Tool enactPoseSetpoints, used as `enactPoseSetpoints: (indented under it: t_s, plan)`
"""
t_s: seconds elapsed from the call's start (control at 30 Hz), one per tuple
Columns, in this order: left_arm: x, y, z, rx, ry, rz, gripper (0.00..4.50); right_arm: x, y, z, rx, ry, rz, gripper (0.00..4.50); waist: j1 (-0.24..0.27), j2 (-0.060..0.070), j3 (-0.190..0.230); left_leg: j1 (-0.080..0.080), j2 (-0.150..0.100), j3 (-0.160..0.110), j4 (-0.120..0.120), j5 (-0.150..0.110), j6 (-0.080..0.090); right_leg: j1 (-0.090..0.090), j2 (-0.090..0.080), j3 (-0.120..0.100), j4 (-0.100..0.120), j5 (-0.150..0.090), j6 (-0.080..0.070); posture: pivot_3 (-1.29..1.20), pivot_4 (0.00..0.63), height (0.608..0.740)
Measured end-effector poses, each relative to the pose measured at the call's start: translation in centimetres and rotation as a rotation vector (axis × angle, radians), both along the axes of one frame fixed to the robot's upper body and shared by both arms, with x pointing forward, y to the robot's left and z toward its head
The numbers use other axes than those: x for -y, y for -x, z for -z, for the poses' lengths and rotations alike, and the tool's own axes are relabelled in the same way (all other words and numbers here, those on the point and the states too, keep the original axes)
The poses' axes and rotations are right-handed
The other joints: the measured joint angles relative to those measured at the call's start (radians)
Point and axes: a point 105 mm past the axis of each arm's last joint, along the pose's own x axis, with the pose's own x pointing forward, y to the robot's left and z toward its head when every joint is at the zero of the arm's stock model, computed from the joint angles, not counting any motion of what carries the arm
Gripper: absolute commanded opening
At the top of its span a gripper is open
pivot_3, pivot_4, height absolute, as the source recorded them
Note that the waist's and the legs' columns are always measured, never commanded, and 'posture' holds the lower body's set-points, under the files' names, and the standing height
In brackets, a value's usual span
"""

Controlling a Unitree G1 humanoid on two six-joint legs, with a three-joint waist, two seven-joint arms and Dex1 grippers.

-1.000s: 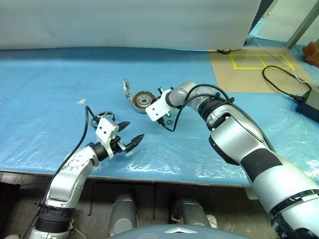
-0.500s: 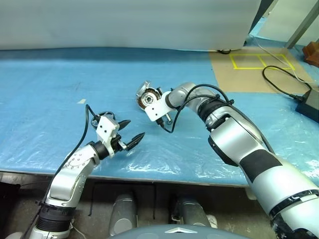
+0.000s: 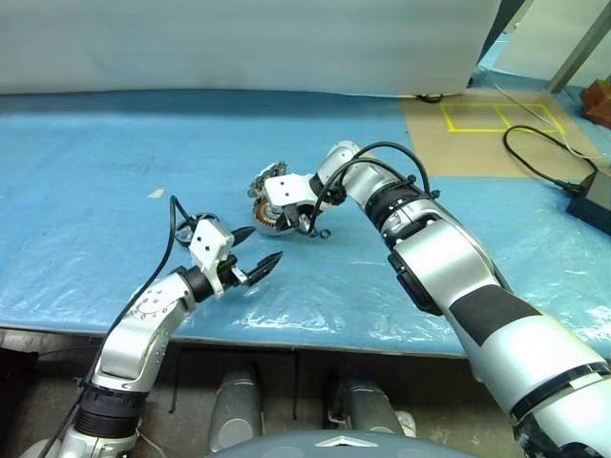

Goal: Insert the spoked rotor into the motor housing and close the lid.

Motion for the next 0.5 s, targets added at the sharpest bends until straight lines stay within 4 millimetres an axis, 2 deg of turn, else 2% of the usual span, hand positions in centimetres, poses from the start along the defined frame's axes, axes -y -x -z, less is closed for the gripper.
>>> enactPoseSetpoints:
  t_s: [0.17, 0.33, 0.5]
  plan:
    - [0.0, -0.1, 0.1, -0.006, 0.000, 0.003, 4.13, 0.5, 0.8, 0.2, -0.090, 0.033, -0.010, 0.05, 0.001, 0.000, 0.000, 0.000, 0.000, 0.000, 0.001, 0.000, 0.000, 0.000, 0.000, 0.000, 0.001, 0.000, 0.000, 0.00, 0.150, 0.740]
    - [0.1, -0.1, 0.4, -0.017, 0.002, 0.010, 4.13, 1.3, 0.9, 0.3, -0.101, 0.053, 0.009, 0.05, 0.002, 0.000, 0.000, 0.001, 0.000, 0.000, 0.001, 0.000, 0.000, 0.000, 0.000, 0.000, 0.002, 0.000, 0.000, 0.00, 0.150, 0.740]
    - [0.3, -0.2, 0.4, -0.018, 0.005, 0.021, 4.13, 1.3, 1.3, 0.9, -0.129, 0.050, 0.031, 0.05, 0.001, 0.000, 0.000, 0.001, 0.000, 0.000, 0.001, 0.000, 0.000, 0.000, 0.000, 0.000, 0.002, 0.000, 0.000, 0.00, 0.150, 0.740]
